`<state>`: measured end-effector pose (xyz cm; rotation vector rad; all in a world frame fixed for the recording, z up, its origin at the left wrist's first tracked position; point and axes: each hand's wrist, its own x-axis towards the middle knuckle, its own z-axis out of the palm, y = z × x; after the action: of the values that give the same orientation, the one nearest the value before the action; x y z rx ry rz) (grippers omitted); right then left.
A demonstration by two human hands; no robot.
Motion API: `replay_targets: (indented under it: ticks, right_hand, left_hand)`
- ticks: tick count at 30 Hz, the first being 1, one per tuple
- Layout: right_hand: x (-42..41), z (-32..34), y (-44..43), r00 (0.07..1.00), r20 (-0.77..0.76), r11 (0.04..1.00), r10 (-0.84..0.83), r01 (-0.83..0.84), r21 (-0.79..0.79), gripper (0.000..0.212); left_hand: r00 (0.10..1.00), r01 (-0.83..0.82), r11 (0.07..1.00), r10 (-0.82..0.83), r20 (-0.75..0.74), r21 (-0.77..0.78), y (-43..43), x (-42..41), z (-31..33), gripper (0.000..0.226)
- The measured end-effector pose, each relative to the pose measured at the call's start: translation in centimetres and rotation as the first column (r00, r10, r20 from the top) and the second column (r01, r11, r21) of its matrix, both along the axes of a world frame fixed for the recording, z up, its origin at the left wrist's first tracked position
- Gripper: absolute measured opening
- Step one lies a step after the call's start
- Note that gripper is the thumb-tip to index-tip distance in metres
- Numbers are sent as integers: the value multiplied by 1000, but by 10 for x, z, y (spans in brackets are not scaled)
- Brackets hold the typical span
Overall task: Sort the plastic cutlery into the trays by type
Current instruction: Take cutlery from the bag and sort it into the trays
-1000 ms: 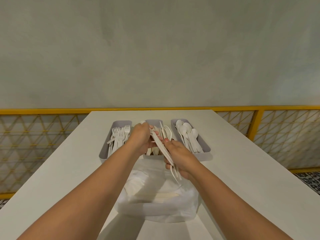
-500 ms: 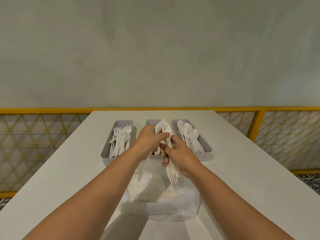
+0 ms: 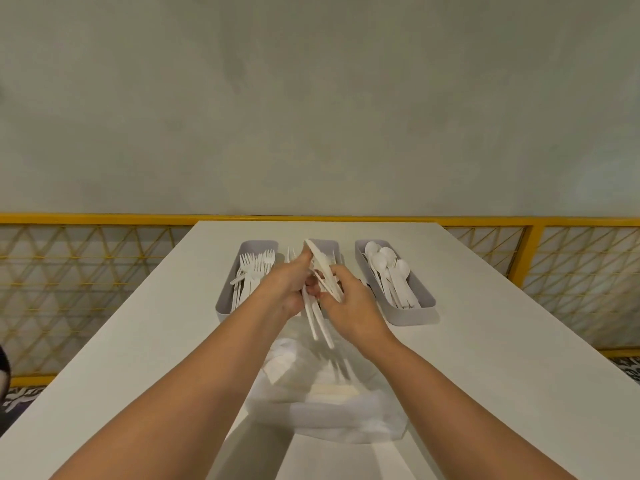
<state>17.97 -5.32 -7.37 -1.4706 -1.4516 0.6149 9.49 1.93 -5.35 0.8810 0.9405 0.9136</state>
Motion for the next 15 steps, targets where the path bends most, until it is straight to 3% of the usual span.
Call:
replay_targets:
  ticks: [6, 10, 13, 15]
  right_hand:
    - [-5, 7, 0, 990, -121, 987, 65, -82, -139, 11]
    - [1, 8, 6, 946, -322, 964, -31, -57, -258, 31]
    - [4, 10, 7, 912, -408, 953, -40, -87, -289, 30]
    - [5, 10, 7, 883, -469, 952, -26, -122, -282, 28]
  left_hand:
    - [992, -42, 997, 33, -119, -72, 27, -23, -2, 34]
    - [983, -120, 991, 110, -146, -58, 50, -51, 10, 25]
    - [974, -127, 991, 117, -192, -40, 66, -65, 15, 28]
    - [957, -151, 989, 148, -250, 8, 73, -68, 17, 15]
